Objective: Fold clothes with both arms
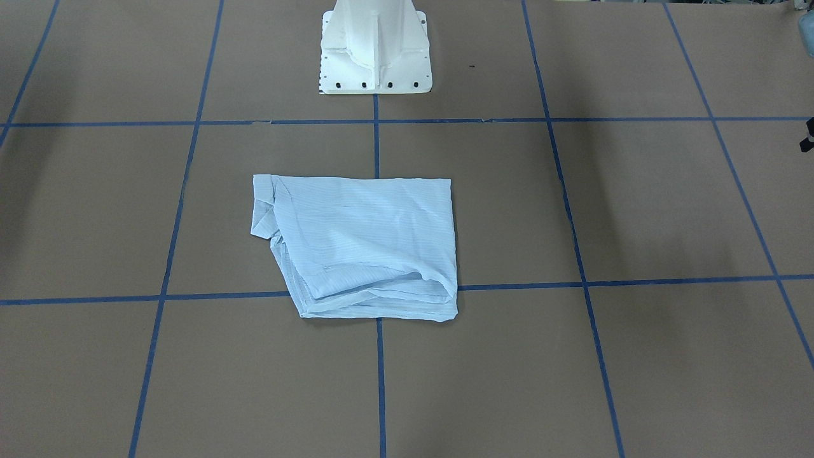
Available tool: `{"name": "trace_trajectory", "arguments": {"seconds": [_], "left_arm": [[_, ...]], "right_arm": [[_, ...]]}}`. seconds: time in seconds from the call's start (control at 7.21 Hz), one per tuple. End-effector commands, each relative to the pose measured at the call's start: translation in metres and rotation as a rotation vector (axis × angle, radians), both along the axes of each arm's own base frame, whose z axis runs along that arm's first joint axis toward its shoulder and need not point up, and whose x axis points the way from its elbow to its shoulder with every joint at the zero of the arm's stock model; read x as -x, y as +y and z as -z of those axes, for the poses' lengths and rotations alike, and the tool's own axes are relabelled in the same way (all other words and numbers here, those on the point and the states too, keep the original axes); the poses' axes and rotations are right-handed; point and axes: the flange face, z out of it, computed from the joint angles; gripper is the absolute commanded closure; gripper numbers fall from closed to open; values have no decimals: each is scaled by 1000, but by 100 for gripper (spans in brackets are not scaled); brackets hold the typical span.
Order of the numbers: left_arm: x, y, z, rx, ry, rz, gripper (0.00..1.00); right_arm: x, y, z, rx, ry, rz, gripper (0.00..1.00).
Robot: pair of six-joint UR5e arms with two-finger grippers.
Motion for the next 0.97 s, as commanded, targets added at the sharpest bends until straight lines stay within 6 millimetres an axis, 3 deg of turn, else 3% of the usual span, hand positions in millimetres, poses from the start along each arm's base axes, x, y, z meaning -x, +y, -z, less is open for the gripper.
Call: {"name": "trace_trajectory", "arguments": {"seconds": [0.0,0.83], "left_arm": [[12,-1,4,-1,3,34,0],[23,-4,10,35,10,114,0]], "right_arm": [[-1,0,1,-2,0,-1,0],[-1,-1,3,-8,2,-1,0]]}}
